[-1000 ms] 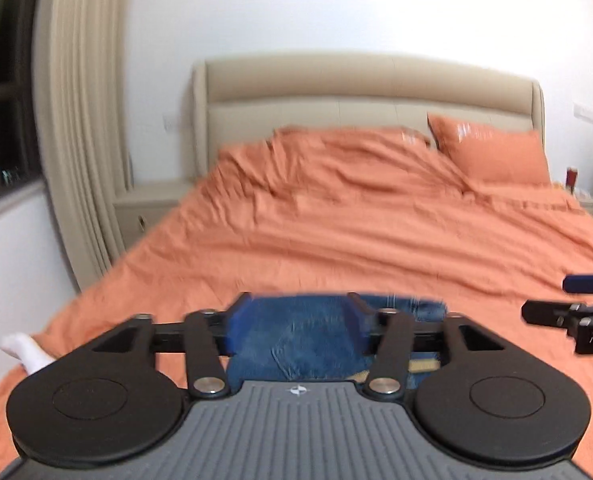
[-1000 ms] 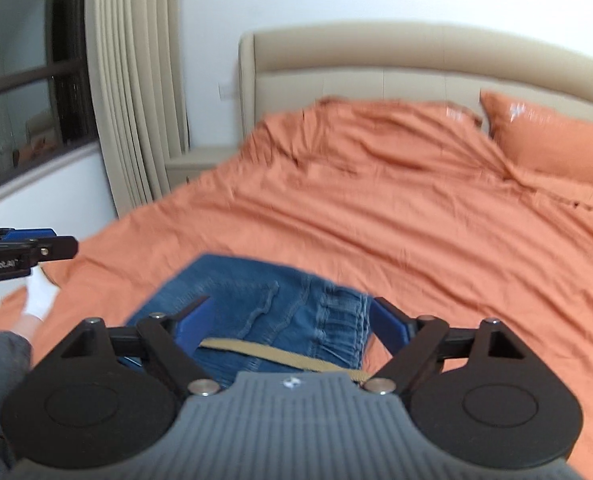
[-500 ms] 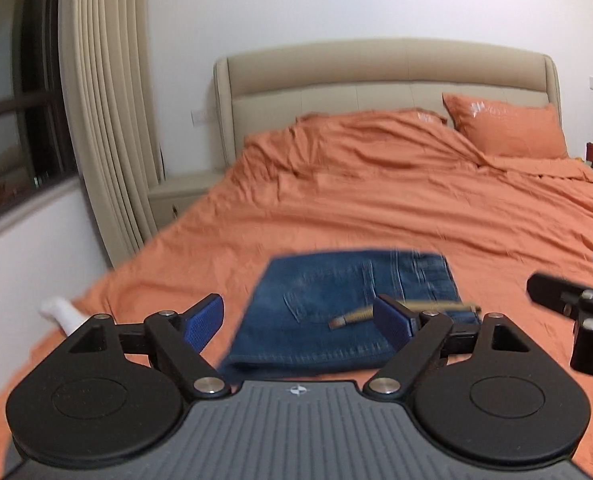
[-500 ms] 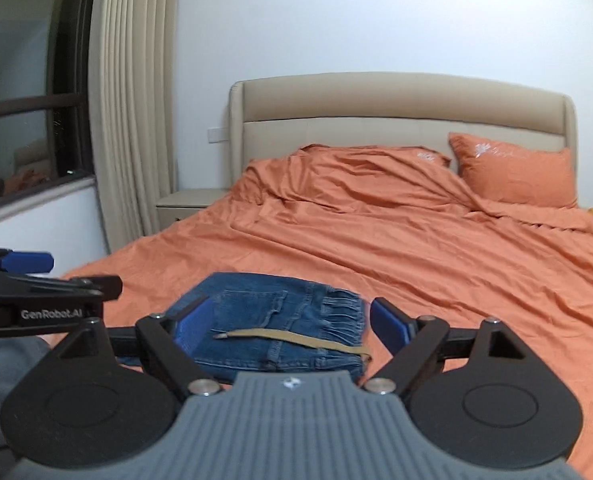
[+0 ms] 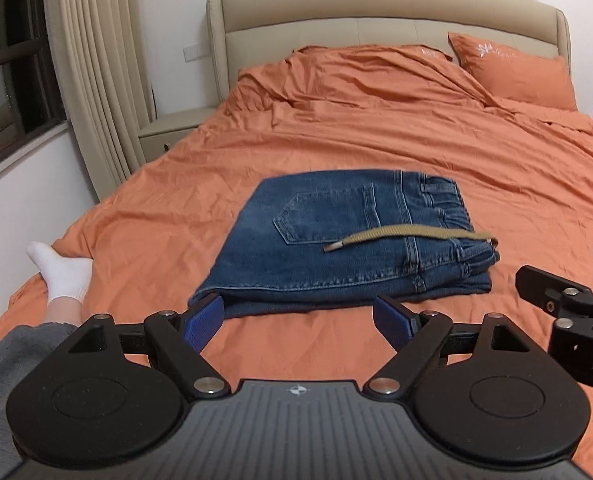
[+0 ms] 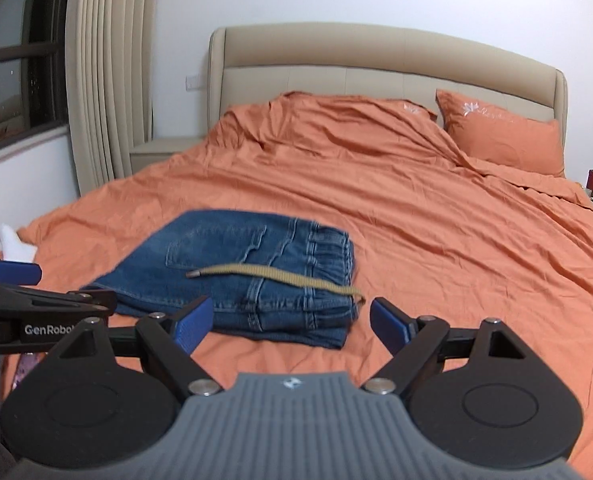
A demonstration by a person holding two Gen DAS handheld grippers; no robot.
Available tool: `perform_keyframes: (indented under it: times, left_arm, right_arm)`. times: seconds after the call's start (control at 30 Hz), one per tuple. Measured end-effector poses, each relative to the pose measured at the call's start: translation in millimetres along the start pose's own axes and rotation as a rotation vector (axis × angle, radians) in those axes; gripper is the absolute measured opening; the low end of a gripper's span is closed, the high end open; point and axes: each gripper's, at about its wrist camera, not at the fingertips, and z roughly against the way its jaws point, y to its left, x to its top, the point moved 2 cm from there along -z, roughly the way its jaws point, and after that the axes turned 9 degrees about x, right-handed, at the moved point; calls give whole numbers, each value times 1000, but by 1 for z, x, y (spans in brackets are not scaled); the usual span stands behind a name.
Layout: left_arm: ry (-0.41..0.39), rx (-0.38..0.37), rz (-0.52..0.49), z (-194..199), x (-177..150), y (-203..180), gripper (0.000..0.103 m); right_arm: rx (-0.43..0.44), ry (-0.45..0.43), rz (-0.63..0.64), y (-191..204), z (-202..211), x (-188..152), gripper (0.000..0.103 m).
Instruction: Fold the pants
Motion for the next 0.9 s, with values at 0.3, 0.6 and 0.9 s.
perform_keyframes:
  times: [0.3,0.6,0.9]
  left_arm:
    - [10,-10,-5,0,0,-2,99]
    - [5,-9,-10,2,2,-2,99]
    - [-2,-9,-17,6,2,-6,99]
  right_arm:
    - [6,25,-33,-6,-6,0,82]
    - [22,22,-58,-8,-4,1,82]
    - [29,9,-59,-9,2,1,82]
